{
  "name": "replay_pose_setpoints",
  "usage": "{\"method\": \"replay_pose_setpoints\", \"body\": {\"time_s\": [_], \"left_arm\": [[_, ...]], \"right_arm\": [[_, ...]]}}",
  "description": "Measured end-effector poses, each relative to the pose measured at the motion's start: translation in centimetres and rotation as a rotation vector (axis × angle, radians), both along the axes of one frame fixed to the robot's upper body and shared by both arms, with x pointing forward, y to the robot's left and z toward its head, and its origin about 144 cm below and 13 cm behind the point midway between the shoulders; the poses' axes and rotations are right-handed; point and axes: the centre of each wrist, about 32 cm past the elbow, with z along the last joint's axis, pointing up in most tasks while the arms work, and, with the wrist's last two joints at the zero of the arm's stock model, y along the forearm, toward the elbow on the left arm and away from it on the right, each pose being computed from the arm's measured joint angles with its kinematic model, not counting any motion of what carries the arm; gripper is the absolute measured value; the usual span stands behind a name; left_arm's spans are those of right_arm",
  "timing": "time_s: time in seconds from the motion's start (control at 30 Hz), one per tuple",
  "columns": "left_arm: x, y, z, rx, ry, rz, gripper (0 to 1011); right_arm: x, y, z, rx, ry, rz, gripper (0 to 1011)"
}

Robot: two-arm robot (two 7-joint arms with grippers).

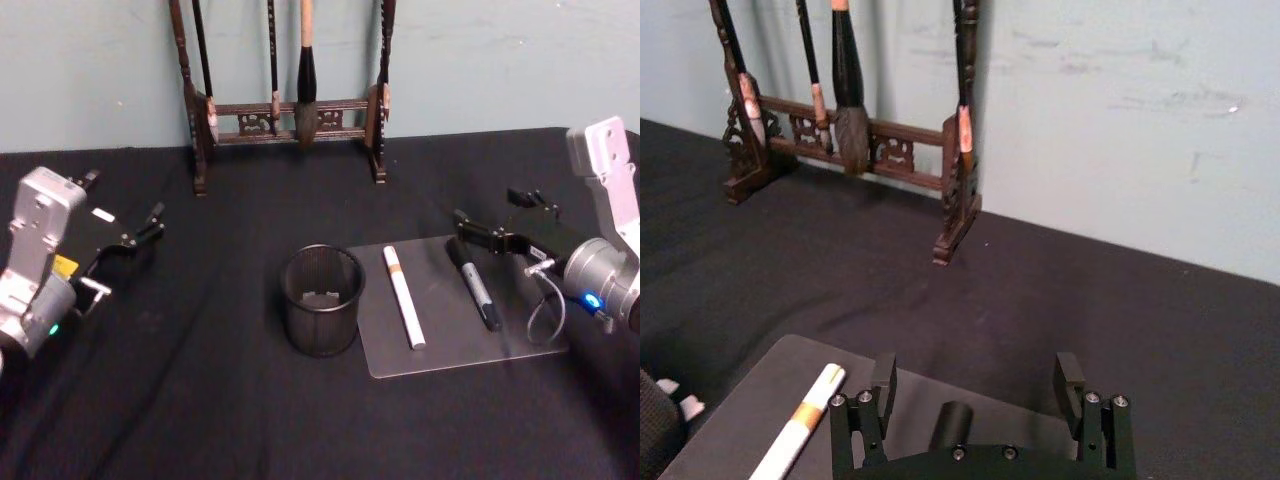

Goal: Pick up the water-based marker from the table and place it into the pen holder.

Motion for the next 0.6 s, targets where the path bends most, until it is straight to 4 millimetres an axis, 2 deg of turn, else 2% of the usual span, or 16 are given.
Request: {"method": "replay_pose_setpoints", "body": {"time_s": [0.6], "left_arm": [[0.0,0.0,0.0,0.0,0.0,0.0,1001]], "right_arm": [[1.0,1.8,0.4,-0.027,0.105,0.068,1000]]}}
